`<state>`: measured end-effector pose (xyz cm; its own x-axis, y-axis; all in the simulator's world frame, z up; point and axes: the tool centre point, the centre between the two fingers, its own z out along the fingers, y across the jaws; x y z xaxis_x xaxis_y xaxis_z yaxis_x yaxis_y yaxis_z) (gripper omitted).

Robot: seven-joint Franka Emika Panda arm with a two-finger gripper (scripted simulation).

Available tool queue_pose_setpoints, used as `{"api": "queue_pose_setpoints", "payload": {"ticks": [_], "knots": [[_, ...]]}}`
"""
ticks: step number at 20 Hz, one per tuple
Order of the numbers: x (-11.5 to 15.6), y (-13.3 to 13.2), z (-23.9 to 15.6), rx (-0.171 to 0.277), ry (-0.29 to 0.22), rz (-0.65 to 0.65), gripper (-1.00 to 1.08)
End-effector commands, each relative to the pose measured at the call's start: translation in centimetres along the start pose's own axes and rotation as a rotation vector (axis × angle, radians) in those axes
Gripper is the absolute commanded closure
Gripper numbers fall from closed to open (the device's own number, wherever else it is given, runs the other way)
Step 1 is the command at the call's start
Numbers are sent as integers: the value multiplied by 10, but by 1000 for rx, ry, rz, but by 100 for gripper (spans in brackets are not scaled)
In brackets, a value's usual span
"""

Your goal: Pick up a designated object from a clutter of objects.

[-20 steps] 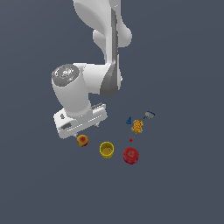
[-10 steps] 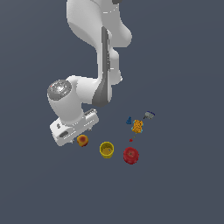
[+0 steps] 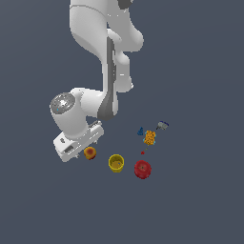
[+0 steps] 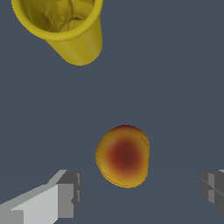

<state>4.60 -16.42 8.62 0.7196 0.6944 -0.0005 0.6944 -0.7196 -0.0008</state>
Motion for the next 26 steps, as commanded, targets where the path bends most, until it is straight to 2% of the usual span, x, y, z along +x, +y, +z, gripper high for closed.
{"api": "queue_pose_setpoints", "payload": {"ticks": [1, 6, 14, 19, 20, 26], "knots": [[0, 1, 1, -1, 0, -6, -92], [0, 0, 7, 0, 0, -3, -92], [-1, -1, 44, -1, 0, -5, -92], [-1, 1, 51, -1, 0, -6, -92], [-1, 1, 51, -1, 0, -6, 108], [-1, 1, 51, -1, 0, -6, 108]]}}
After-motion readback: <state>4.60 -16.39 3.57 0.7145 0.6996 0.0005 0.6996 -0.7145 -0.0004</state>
